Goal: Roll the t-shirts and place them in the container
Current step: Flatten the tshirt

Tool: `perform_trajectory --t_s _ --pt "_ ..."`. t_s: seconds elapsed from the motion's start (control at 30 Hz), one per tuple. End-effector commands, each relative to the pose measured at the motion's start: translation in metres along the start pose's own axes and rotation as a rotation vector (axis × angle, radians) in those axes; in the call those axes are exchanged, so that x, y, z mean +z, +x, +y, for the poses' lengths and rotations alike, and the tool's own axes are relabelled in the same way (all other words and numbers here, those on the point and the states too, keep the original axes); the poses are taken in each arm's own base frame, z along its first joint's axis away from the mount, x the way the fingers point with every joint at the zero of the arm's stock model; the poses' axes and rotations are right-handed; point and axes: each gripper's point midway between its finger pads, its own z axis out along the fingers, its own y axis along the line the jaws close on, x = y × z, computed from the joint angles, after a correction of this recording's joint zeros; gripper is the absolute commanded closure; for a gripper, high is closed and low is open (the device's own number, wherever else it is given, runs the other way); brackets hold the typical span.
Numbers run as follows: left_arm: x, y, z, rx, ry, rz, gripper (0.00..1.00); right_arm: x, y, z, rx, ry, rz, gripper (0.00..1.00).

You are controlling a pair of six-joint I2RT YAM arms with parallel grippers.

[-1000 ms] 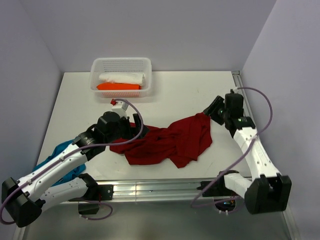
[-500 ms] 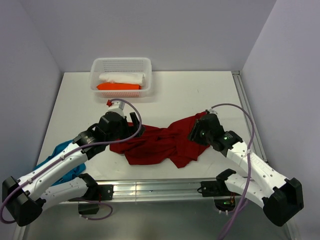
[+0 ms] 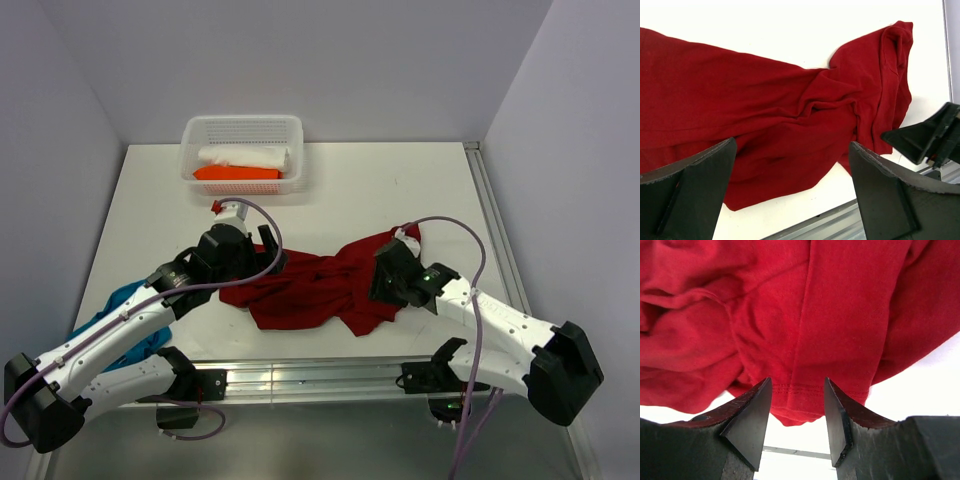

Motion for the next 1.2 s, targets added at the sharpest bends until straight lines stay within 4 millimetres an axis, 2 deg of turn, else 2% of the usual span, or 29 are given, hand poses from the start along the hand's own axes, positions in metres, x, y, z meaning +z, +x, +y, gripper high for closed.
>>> perform_trajectory --t_s 0.0,0.23,0.37,0.43,0.47,0.53,0.67,0.87,0.9,0.97,1.0,1.03,1.07,1.1,1.17 --pt "-0.005 -0.015 -0.011 -0.016 0.025 -0.045 0.00 0.002 -0.003 0.004 -0.014 0.024 -0.015 0.47" --pt "-0.004 -0.012 -0.004 -0.004 -0.003 -0.037 0.01 0.011 0.010 0.006 -0.070 0.082 0.024 0.48" --pt "-0.005 -0.013 -0.004 -0.003 0.000 -0.041 0.00 0.014 0.018 0.003 -0.076 0.083 0.037 0.55" --pt "-0.006 -0.014 -0.004 -0.003 -0.001 -0.042 0.00 0.013 0.018 0.002 -0.077 0.082 0.040 0.68" --pt "-0.005 -0.013 -0.004 -0.001 -0.003 -0.040 0.01 0.012 0.018 0.002 -0.079 0.085 0.037 0.81" --pt "-0.005 -0.013 -0.003 0.002 -0.009 -0.037 0.00 0.006 0.012 0.004 -0.074 0.077 0.016 1.00" --pt "-0.006 -0.013 -0.002 0.005 -0.012 -0.036 0.01 -0.011 -0.002 0.005 -0.068 0.087 -0.025 1.00" --pt "-0.006 -0.005 -0.006 0.030 0.014 0.003 0.00 -0.051 -0.051 0.020 -0.035 0.057 -0.169 1.00" --pt "-0.006 -0.005 -0.007 0.033 0.017 0.010 0.01 -0.062 -0.069 0.024 -0.009 0.024 -0.212 1.00" --pt "-0.003 -0.001 -0.009 0.052 0.026 0.034 0.01 -0.074 -0.086 0.037 0.033 -0.071 -0.235 1.00" --pt "-0.002 0.001 -0.009 0.057 0.030 0.041 0.01 -0.085 -0.110 0.030 0.089 -0.090 -0.288 1.00" --pt "0.001 0.004 -0.008 0.064 0.026 0.053 0.01 -0.092 -0.122 0.034 0.118 -0.139 -0.308 1.00" --pt "0.002 0.006 -0.008 0.066 0.029 0.062 0.01 -0.099 -0.135 0.028 0.150 -0.141 -0.342 1.00" --pt "0.003 0.007 -0.008 0.069 0.032 0.066 0.01 -0.114 -0.160 0.016 0.213 -0.127 -0.412 1.00" --pt "0.005 0.009 -0.013 0.079 0.059 0.071 0.01 -0.129 -0.180 0.009 0.260 -0.132 -0.465 1.00"
